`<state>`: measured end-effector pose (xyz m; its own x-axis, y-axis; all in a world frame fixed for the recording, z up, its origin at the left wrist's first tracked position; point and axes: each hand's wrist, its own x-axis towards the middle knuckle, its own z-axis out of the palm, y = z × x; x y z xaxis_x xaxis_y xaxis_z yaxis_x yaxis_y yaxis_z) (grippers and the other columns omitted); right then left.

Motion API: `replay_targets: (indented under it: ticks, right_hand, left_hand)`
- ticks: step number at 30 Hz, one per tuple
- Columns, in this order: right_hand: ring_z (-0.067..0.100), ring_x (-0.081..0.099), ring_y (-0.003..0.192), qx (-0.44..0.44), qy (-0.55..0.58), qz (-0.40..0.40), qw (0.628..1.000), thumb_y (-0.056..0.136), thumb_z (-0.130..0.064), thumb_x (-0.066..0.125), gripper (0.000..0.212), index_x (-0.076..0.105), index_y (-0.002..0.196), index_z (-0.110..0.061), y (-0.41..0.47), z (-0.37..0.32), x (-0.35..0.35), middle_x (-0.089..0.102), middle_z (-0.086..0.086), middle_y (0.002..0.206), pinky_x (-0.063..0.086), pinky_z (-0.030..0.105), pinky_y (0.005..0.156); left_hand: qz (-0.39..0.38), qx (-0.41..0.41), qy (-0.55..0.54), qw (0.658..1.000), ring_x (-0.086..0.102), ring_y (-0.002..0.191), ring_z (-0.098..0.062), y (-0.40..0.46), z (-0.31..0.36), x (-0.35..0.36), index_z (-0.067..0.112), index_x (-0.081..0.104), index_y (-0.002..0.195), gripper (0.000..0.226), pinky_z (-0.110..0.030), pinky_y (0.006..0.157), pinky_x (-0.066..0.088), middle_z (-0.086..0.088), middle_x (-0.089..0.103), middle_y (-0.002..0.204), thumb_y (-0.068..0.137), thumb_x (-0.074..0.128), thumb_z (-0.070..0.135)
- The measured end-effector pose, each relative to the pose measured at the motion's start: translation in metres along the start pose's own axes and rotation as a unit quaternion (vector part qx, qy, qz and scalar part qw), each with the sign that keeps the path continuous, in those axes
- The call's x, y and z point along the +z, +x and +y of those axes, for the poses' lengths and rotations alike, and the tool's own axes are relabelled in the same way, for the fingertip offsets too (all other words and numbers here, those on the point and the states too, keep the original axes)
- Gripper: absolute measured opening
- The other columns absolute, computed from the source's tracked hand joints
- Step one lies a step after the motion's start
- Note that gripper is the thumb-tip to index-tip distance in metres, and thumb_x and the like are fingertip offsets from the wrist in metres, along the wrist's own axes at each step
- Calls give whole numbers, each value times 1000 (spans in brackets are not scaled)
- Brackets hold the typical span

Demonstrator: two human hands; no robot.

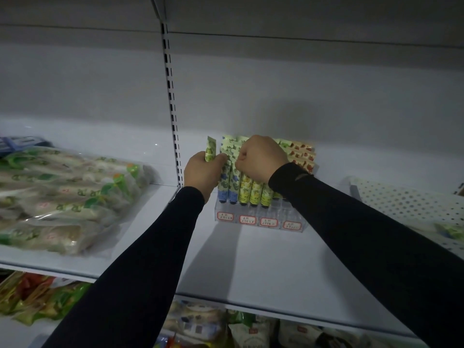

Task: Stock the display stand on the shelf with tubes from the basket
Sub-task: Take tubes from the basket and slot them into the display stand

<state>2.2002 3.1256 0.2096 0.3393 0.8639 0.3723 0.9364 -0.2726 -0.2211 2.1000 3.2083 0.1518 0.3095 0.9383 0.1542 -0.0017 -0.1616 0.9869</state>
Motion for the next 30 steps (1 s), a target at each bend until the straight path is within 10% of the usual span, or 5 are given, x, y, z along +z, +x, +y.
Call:
replay_targets:
  ticks: [20, 25, 30]
  right_hand:
    - [23, 42, 45, -24, 33, 60, 997, 89, -34, 59, 48, 46, 49, -12, -9, 8, -8, 41, 6, 48, 44, 29, 55]
    - [31, 67, 75, -26, 38, 64, 997, 89, -35, 58, 39, 71, 75, -1, -15, 11, -3, 72, 17, 86, 54, 32, 67]
    - [25, 66, 75, -27, 42, 68, 996, 89, -32, 58, 31, 72, 78, -6, -16, 14, 1, 72, 11, 84, 55, 34, 71]
  left_hand:
    - [-19, -14, -23, 999, 47, 48, -11, -14, 10, -11, 9, 59, 90, 28, -24, 49, 39, -1, 54, 68, 97, 56, 36]
    - [-27, -20, -4, 999, 43, 53, -16, -16, 8, -13, 9, 57, 88, 23, -26, 50, 39, -2, 54, 67, 94, 58, 32]
    - [-17, -28, -9, 999, 46, 52, -15, -14, 9, -6, 11, 57, 79, 24, -26, 52, 40, -1, 55, 62, 95, 61, 29]
